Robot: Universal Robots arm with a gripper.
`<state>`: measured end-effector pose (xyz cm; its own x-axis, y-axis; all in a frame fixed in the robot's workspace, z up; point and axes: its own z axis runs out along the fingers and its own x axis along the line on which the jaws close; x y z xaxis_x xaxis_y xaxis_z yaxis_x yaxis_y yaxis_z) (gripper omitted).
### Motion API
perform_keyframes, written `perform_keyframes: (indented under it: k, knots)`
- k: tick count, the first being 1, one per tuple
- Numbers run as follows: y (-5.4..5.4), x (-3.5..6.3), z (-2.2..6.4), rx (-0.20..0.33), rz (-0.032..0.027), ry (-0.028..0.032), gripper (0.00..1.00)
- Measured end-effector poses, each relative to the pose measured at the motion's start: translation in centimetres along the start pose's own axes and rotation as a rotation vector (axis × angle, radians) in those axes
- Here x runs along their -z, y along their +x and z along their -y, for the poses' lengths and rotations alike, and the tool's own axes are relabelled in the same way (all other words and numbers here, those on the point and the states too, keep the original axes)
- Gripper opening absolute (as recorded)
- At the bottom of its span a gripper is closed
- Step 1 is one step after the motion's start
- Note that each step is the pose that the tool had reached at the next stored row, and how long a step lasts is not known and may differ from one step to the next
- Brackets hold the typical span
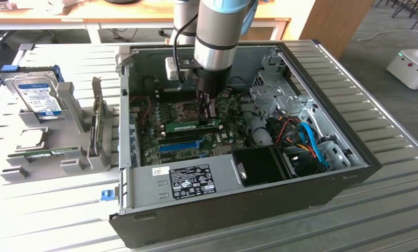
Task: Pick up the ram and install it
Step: 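Insert the ram into the slot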
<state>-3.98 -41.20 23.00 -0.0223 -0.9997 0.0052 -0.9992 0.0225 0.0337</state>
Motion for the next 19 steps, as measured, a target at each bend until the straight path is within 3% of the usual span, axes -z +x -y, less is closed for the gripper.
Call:
perform_keyframes:
  k: [19]
  knots:
    - [-0.01, -0.19, 0.05, 0.0, 0.0, 0.0, 0.12]
